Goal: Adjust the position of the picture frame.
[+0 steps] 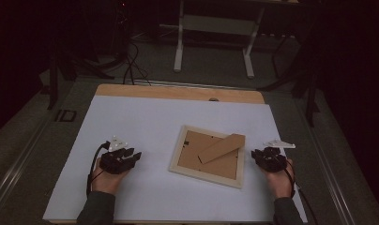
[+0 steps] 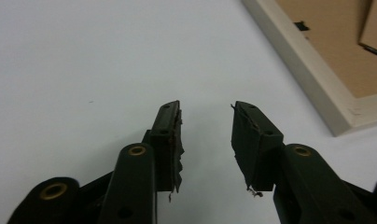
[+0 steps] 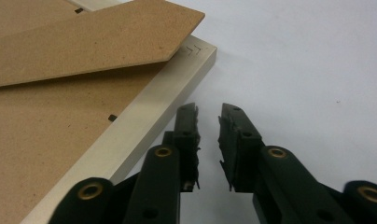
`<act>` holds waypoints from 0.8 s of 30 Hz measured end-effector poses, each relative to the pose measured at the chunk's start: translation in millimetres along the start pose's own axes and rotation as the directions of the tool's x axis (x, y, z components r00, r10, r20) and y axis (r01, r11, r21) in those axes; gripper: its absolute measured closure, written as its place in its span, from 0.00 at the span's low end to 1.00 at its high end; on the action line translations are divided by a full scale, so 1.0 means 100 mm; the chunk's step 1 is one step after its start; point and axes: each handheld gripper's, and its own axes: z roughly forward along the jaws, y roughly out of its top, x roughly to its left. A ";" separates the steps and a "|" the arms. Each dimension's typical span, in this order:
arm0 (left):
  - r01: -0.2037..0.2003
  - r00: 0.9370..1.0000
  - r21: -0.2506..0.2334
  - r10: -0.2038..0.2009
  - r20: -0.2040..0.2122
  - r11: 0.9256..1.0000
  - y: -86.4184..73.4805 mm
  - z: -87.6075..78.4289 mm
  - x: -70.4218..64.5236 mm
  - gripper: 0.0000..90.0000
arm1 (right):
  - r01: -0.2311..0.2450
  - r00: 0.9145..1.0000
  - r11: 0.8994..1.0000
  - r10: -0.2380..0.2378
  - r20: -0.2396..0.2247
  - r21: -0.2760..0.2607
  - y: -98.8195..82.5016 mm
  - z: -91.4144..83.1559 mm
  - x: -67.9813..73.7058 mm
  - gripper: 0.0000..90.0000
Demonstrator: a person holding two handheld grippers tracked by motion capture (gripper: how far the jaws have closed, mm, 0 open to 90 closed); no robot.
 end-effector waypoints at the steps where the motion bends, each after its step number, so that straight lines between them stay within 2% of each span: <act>1: 0.000 1.000 0.000 0.000 0.000 1.000 0.00 0.00 0.00 0.73 | 0.000 1.000 1.000 0.000 0.000 0.001 0.00 0.00 0.00 0.89; 2: -0.008 1.000 0.003 0.008 0.021 1.000 0.00 0.02 -0.05 0.74 | 0.002 1.000 1.000 -0.002 0.000 -0.001 0.00 0.01 0.00 0.90; 5: -0.021 0.999 0.009 0.020 0.041 1.000 0.01 0.05 -0.10 0.78 | 0.005 1.000 1.000 -0.005 0.003 -0.003 0.01 0.02 -0.01 0.96; 7: -0.042 0.997 0.016 0.041 0.069 0.999 0.02 0.08 -0.17 0.82 | 0.001 1.000 1.000 -0.001 -0.002 -0.006 0.03 0.02 -0.02 0.99; 13: -0.076 0.992 0.009 0.074 0.099 0.997 0.02 0.10 -0.26 1.00 | 0.004 1.000 1.000 -0.004 -0.001 -0.002 0.07 0.05 -0.04 1.00; 18: -0.101 0.987 0.008 0.099 0.128 0.995 0.02 0.16 -0.38 1.00 | 0.003 1.000 1.000 -0.003 -0.001 0.002 0.11 0.09 -0.06 1.00; 24: -0.136 0.979 0.033 0.129 0.156 0.990 0.01 0.24 -0.55 1.00 | -0.004 1.000 1.000 0.004 -0.004 0.002 0.15 0.14 -0.08 1.00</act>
